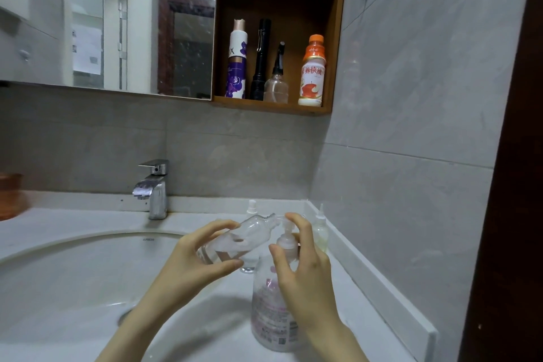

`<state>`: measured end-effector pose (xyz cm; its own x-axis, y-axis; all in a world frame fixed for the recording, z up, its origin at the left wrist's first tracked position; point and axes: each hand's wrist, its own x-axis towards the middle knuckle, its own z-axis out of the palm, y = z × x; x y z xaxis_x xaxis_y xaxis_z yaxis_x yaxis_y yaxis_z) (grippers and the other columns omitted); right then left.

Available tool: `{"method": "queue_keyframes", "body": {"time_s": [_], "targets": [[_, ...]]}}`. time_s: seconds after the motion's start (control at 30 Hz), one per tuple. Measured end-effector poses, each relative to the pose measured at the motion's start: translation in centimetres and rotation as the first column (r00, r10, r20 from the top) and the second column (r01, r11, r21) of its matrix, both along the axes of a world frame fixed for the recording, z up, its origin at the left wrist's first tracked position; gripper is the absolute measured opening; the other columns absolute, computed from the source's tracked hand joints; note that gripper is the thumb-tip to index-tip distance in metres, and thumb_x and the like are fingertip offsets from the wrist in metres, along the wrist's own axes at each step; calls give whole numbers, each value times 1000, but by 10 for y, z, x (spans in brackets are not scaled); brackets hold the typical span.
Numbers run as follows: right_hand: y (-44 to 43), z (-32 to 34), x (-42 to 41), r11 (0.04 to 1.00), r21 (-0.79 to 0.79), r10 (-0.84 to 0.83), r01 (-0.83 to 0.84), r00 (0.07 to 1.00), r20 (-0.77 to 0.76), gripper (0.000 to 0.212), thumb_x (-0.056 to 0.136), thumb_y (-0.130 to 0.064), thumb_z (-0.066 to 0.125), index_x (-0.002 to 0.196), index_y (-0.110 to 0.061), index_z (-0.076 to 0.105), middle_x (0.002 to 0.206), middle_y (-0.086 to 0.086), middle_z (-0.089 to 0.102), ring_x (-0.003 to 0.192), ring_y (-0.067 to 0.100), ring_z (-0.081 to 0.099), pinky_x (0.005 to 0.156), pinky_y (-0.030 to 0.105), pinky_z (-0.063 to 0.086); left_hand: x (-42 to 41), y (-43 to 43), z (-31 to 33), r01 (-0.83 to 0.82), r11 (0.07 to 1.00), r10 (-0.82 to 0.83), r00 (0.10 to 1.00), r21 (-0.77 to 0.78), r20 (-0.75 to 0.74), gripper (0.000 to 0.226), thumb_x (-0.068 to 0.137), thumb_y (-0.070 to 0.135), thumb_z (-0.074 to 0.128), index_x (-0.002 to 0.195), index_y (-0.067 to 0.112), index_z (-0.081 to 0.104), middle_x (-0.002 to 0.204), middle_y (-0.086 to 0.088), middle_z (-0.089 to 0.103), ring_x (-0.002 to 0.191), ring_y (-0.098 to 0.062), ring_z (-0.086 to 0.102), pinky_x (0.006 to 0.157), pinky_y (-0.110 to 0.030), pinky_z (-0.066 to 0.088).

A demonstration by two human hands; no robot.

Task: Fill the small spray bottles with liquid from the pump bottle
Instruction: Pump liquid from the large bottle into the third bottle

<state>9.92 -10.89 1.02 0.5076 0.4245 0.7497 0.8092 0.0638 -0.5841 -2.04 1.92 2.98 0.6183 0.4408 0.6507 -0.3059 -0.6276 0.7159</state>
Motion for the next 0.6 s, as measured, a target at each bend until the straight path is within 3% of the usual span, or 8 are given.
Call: {"method": "queue_keyframes", "body": {"time_s": [0.13,0.27,0.47,0.53,0.6], "targets": [[2,7,2,1000,15,-13,13,999,35,34,83,-41,50,114,-48,37,101,-39,48,86,11,64,78,36,54,1,2,4,-3,1000,3,1000,0,8,47,56,17,76,94,42,65,93,23,69,89,9,63,72,-5,45],[3,12,6,999,29,-34,32,998,61,23,85,-36,51,104,-42,39,98,-34,53,82,9,64,75,38,53,2,5,7,15,1000,-14,1000,14,-4,50,60,12,81,99,40,65,98,14,69,88,4,64,74,-9,48],[4,6,0,999,31,-46,44,998,45,42,84,-30,54,119,-46,37,92,-25,53,88,16,64,81,37,54,-2,5,2,14,999,-15,1000,-30,-14,46,60,8,83,100,24,66,97,13,70,83,6,63,72,-6,46],[3,6,2,999,30,-44,42,997,63,40,84,-29,55,117,-44,39,89,-27,52,88,5,60,82,28,52,-1,5,1,16,999,-16,1000,-36,-18,47,63,0,84,101,22,65,97,12,70,82,5,64,71,-6,46],[2,8,3,999,29,-44,42,995,93,35,86,-26,58,113,-39,41,86,-27,51,86,-9,54,77,8,43,-1,5,2,7,1000,-8,1000,-26,-20,47,65,-3,82,100,23,65,97,13,69,83,6,63,72,-5,45]]}}
